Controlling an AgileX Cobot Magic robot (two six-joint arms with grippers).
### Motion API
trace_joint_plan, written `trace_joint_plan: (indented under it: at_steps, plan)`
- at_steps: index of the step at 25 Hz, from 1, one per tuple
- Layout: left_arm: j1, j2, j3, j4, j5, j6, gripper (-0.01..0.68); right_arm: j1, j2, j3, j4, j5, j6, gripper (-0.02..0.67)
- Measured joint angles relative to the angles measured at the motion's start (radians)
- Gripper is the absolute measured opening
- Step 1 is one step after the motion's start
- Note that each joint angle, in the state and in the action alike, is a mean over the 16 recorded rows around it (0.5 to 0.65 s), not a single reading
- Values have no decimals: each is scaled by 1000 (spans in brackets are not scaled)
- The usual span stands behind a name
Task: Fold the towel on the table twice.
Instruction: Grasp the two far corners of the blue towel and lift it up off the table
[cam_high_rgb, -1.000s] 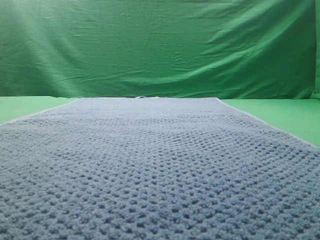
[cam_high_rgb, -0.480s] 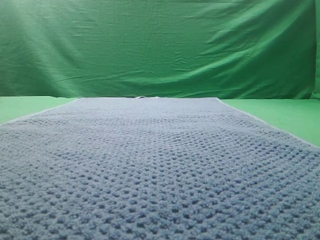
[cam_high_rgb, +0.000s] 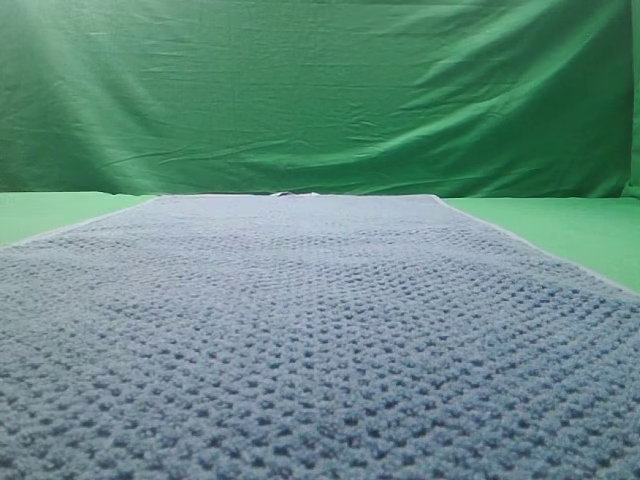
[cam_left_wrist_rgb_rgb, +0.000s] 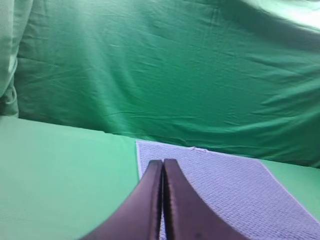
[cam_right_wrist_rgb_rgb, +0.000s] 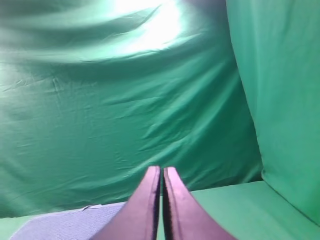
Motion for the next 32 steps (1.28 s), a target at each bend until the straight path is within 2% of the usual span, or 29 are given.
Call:
trace_joint_plan:
  at_steps: [8, 13, 24, 32]
  plan:
    - [-3, 176, -196, 1, 228, 15, 0, 0, 177, -207, -2, 352, 3, 0]
    - [-14, 270, -248, 0, 291, 27, 0, 0, 310, -288, 13, 530, -9, 0]
    - [-40, 427, -343, -11, 392, 31, 0, 1, 528, -416, 111, 652, -101, 0]
    - [-43, 689, -502, -15, 554, 32, 0, 50, 789, -611, 89, 762, -175, 0]
